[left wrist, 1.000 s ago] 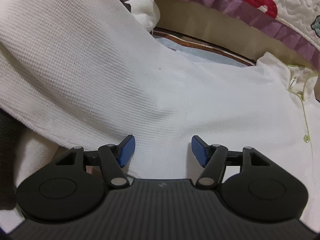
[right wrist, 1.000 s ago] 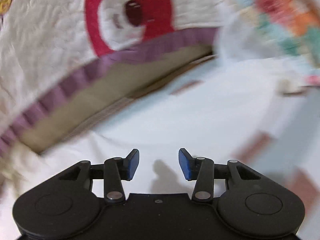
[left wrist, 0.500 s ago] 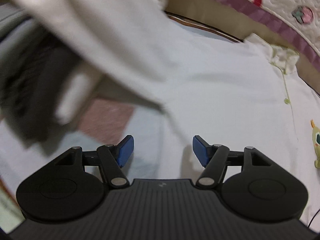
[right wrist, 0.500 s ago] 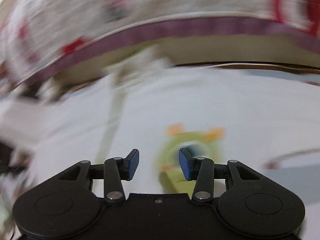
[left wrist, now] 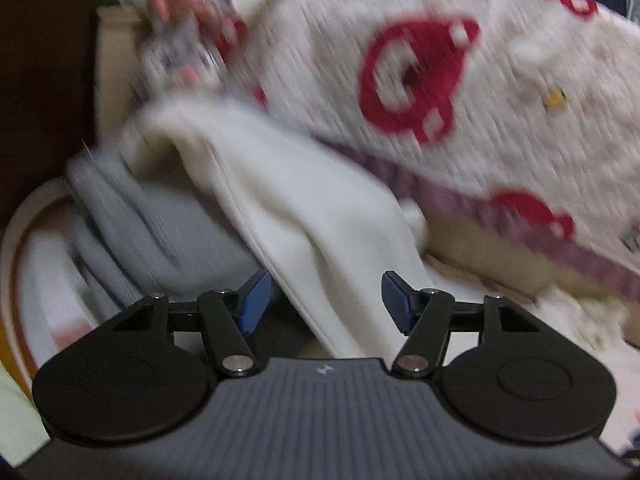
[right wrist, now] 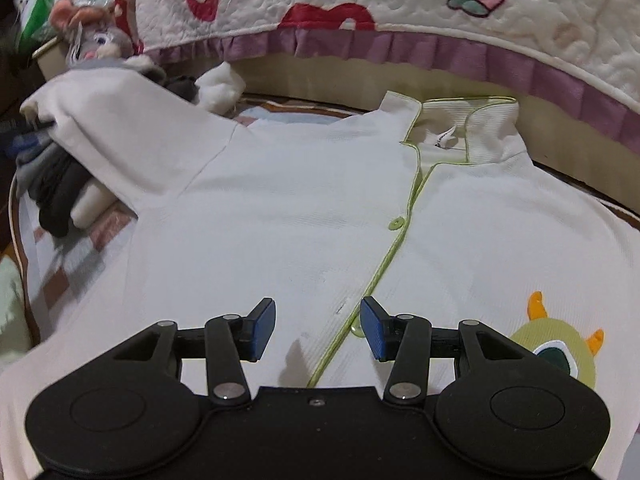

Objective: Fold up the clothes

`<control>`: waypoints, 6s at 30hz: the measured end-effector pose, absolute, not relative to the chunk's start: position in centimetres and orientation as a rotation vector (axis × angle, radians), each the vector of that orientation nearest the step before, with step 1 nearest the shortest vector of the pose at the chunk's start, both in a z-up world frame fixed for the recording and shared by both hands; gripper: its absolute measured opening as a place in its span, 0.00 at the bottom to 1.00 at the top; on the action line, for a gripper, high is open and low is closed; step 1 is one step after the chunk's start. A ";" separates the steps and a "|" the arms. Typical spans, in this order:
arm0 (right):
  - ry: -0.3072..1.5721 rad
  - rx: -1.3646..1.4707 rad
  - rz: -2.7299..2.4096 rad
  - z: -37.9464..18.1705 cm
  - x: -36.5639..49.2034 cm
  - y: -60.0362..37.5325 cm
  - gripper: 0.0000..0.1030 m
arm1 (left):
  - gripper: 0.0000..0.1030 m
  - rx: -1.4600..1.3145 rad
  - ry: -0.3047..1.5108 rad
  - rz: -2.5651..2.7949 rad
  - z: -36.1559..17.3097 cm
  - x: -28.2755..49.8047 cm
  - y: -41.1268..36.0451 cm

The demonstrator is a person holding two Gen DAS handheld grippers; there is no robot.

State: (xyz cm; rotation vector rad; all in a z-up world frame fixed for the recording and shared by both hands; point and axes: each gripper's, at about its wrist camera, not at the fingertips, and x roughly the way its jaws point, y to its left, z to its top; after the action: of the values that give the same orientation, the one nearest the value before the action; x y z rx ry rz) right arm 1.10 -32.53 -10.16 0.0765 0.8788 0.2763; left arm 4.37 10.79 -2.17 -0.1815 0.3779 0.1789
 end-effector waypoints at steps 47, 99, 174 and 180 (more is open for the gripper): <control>0.954 0.363 0.373 -11.5 2.3 -29.3 0.51 | 0.35 -0.254 0.874 -0.328 -12.2 10.1 1.5; 0.757 0.732 -0.213 -13.9 -0.5 -44.4 0.62 | 0.14 0.198 0.942 -0.363 -15.2 11.3 -2.0; 0.610 0.552 -0.646 -11.7 -11.5 -60.6 0.43 | 0.49 0.018 0.851 -0.445 -14.9 9.4 -5.8; 0.511 0.741 -0.809 -12.9 -18.5 -67.6 0.50 | 0.49 0.016 0.815 -0.495 -13.7 8.3 -7.2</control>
State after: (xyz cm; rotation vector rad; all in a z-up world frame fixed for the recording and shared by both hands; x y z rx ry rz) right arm -18.48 -67.57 -12.91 0.7409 0.5113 -0.8094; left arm 8.33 -7.19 -13.66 0.0159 0.8151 -0.4948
